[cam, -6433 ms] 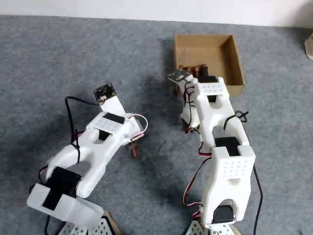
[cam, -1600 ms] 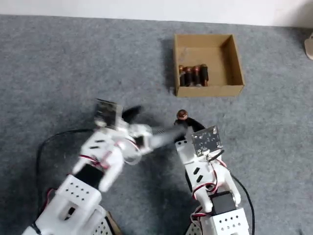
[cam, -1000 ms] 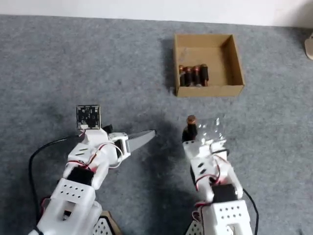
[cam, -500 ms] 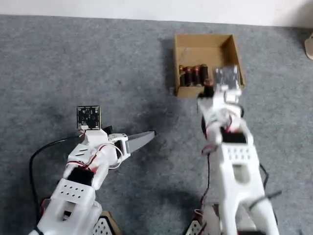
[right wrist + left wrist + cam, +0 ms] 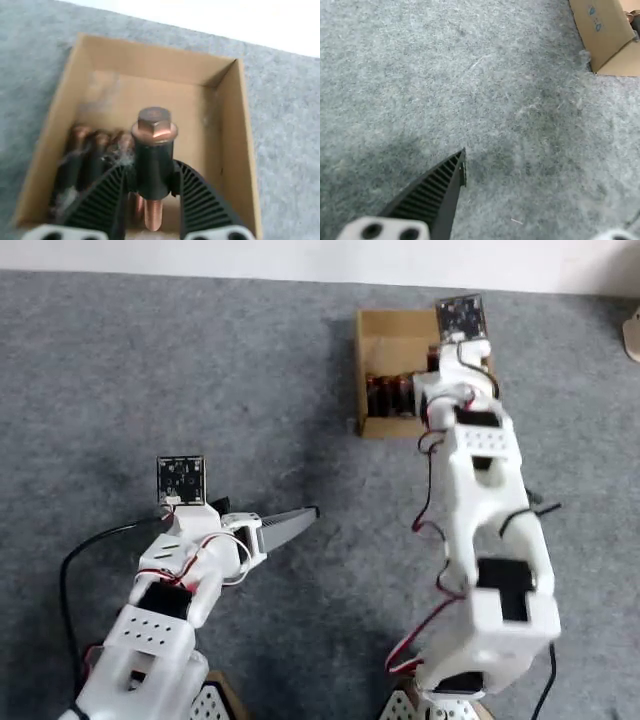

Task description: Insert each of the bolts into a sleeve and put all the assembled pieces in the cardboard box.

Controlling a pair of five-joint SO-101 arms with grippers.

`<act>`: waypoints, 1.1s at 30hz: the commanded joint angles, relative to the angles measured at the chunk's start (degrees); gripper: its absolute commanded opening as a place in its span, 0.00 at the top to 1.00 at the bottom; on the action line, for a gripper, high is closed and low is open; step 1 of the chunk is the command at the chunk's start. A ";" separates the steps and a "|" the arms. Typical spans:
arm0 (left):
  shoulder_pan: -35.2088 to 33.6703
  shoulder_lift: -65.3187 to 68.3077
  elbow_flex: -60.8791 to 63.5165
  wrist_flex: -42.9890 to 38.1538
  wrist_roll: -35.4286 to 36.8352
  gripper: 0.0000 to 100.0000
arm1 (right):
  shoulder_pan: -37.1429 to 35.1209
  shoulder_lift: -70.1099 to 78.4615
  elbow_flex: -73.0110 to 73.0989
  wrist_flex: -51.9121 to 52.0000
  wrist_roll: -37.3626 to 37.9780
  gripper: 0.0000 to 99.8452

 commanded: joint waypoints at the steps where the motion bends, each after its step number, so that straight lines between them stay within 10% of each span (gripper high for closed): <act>1: -0.57 -0.31 -0.31 0.09 -0.35 0.48 | 0.84 4.62 -12.09 -1.36 0.62 0.99; 15: -0.57 -0.31 -0.31 0.09 -0.35 0.48 | 1.63 26.59 -25.63 -0.92 -3.69 0.93; 22: -0.57 -0.31 -0.31 0.09 -0.35 0.48 | 1.36 24.31 -32.66 17.19 -7.38 0.85; 33: -0.75 -0.75 -0.75 0.44 -0.44 0.58 | 1.27 8.75 -39.34 46.29 -7.74 1.00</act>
